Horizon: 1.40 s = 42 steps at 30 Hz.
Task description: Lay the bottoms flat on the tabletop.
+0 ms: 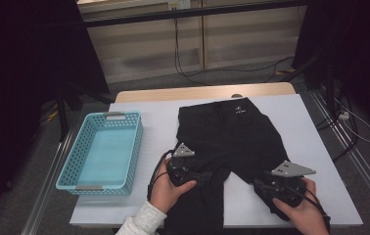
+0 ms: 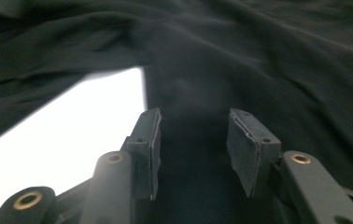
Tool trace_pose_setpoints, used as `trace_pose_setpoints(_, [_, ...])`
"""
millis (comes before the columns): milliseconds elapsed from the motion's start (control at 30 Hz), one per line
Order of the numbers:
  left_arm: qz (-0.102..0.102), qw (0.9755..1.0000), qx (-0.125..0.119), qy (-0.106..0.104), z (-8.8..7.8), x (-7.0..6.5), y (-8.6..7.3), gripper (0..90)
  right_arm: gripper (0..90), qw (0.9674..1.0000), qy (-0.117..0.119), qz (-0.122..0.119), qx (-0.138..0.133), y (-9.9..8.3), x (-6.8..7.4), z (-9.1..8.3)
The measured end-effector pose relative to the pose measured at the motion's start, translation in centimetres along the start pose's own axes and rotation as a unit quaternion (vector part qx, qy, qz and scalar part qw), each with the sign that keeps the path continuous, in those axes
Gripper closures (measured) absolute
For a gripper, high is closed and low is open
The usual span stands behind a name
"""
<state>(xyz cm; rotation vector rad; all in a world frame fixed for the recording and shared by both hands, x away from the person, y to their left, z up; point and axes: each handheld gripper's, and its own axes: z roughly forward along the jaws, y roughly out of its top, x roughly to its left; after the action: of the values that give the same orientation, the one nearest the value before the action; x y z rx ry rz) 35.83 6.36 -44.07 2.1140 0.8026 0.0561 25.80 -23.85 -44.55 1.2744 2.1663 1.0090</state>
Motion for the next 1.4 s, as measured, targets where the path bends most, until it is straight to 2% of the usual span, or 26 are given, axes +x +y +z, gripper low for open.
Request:
trace_pose_setpoints(67, [0.0,1.0,0.0,0.001,0.0,0.0,0.0,23.4,55.8,0.9998,0.013,-0.013,0.009,0.2,0.7,0.6])
trace_pose_setpoints(133, [0.001,1.0,0.001,0.001,0.0,0.0,0.0,23.4,55.5,0.9994,0.016,-0.022,0.021,0.1,1.0,1.2])
trace_pose_setpoints(200, [0.001,1.0,0.001,0.001,0.0,0.0,0.0,23.4,58.0,0.9991,0.022,-0.022,0.03,-0.1,1.0,1.5])
trace_pose_setpoints(233, [0.001,1.0,0.001,0.001,0.1,0.0,0.0,23.4,61.5,0.9991,0.014,-0.023,0.034,-0.2,1.0,1.6])
trace_pose_setpoints(300, [0.0,1.0,0.002,0.0,0.1,0.0,0.0,23.4,79.8,0.999,-0.005,-0.026,0.036,-0.3,0.6,1.7])
trace_pose_setpoints(367, [0.001,1.0,0.0,0.001,0.0,0.0,0.0,23.5,86.6,0.9995,0.007,-0.004,0.029,-0.3,0.0,1.7])
trace_pose_setpoints(467, [0.001,1.0,-0.008,0.0,-0.3,0.0,0.2,23.6,87.1,0.9994,0.027,0.023,0.004,0.4,-0.1,1.3])
trace_pose_setpoints(567, [-0.003,0.9999,-0.01,-0.001,-0.3,0.1,0.3,23.8,85.0,0.9978,0.057,0.028,-0.017,1.5,0.8,1.0])
trace_pose_setpoints(600, [-0.002,1.0,-0.007,-0.002,-0.3,0.1,0.3,23.8,78.8,0.9972,0.068,0.027,-0.016,1.7,1.2,1.2])
trace_pose_setpoints(633, [-0.002,1.0,-0.007,-0.002,-0.3,0.1,0.2,23.8,67.9,0.9965,0.078,0.029,-0.009,1.7,1.5,1.4])
trace_pose_setpoints(667, [-0.004,1.0,-0.006,-0.004,-0.2,0.1,0.2,23.8,65.5,0.996,0.084,0.03,-0.007,1.7,1.7,1.6])
trace_pose_setpoints(700, [-0.005,1.0,-0.006,-0.005,-0.1,0.0,0.2,23.9,63.8,0.9966,0.078,0.025,-0.008,1.7,1.7,1.6])
trace_pose_setpoints(733, [-0.004,1.0,-0.006,-0.007,-0.1,0.0,0.2,23.9,57.9,0.9979,0.062,0.019,-0.01,1.7,1.6,1.5])
trace_pose_setpoints(767, [-0.004,0.9999,-0.005,-0.01,0.0,-0.1,0.2,24.0,53.2,0.9984,0.049,0.023,-0.014,1.7,1.2,1.3])
trace_pose_setpoints(900, [-0.003,0.9999,-0.006,-0.014,0.2,-0.3,0.4,24.0,46.0,0.998,0.008,0.055,-0.031,1.3,-1.2,-0.3])
trace_pose_setpoints(1000, [-0.003,0.9997,-0.006,-0.022,0.4,-0.5,0.6,24.0,44.9,0.9966,-0.02,0.074,-0.03,0.5,-2.9,-1.3])
trace_pose_setpoints(1067, [-0.004,0.9996,-0.003,-0.028,0.6,-0.6,0.8,24.0,44.1,0.9958,-0.049,0.073,-0.026,-0.1,-3.9,-1.8])
trace_pose_setpoints(1167, [0.001,0.9994,0.001,-0.035,1.2,-1.0,1.0,24.0,43.0,0.9926,-0.074,0.093,-0.023,-1.2,-5.3,-2.5])
trace_pose_setpoints(1400, [0.013,0.9985,0.004,-0.052,2.5,-1.9,1.9,24.2,42.0,0.9877,-0.11,0.112,0.002,-3.6,-6.7,-3.6])
